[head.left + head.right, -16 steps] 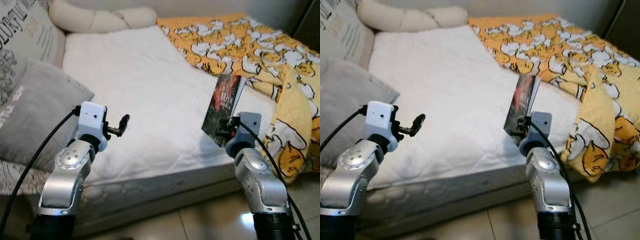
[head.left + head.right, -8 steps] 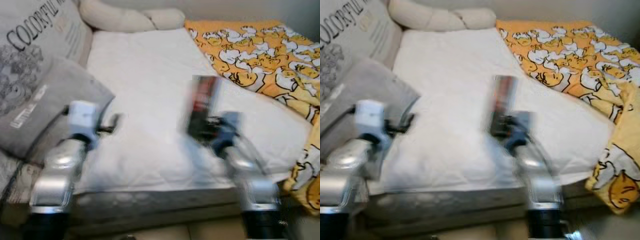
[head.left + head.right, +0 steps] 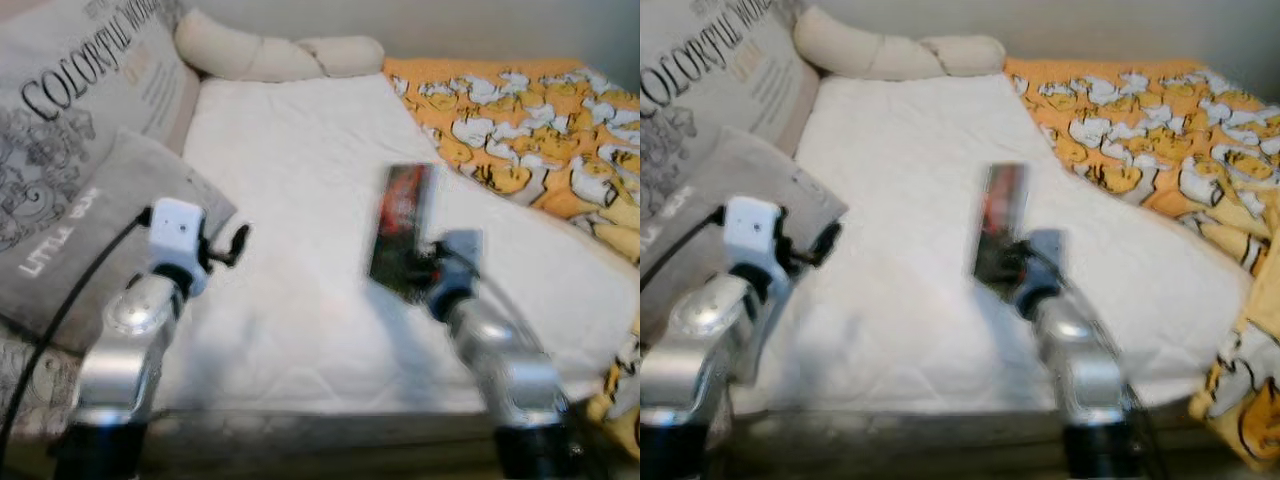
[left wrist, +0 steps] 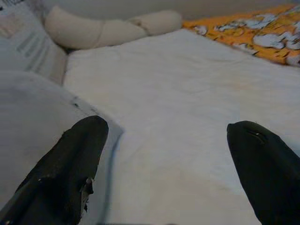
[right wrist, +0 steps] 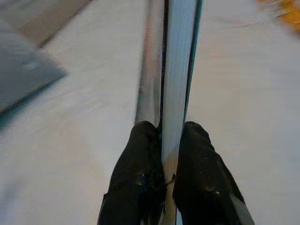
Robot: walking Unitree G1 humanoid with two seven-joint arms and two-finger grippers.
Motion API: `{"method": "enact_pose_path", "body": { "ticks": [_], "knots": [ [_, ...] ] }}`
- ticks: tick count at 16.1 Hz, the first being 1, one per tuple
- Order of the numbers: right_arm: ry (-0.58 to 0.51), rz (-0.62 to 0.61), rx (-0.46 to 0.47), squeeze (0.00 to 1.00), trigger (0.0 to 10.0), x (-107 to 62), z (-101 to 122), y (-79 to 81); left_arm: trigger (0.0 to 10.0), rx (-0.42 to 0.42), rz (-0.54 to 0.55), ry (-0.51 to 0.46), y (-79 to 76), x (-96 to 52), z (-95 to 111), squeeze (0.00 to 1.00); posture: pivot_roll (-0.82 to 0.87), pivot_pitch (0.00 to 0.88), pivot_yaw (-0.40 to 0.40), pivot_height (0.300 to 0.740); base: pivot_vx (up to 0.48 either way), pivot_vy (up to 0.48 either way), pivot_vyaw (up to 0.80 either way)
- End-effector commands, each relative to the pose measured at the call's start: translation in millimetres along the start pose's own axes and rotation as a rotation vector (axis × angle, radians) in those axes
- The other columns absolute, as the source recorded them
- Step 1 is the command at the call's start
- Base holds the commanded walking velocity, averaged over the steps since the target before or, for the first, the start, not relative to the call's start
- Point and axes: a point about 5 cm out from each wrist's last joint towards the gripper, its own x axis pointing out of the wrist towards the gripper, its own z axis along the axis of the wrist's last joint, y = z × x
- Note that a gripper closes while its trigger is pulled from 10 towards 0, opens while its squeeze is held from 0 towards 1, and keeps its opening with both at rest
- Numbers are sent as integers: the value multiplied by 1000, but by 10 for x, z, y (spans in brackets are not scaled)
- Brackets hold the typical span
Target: Clean up the room
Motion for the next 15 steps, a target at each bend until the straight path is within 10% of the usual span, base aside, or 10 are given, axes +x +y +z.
{"method": "enact_pose_path", "body": {
  "ticks": [1, 15],
  "knots": [
    [-45, -15, 3, 0, 10000, -19, 122, -63, 10000, 5, -21, -17, -56, 17, 49, 0, 70, 0, -2, 740, 319, 0, 0],
    [-35, 20, 15, 0, 10000, -36, 139, -47, 10000, 10, -8, 4, -46, 11, 24, 0, 71, 0, 2, 740, 135, 0, 0]
  ]
}}
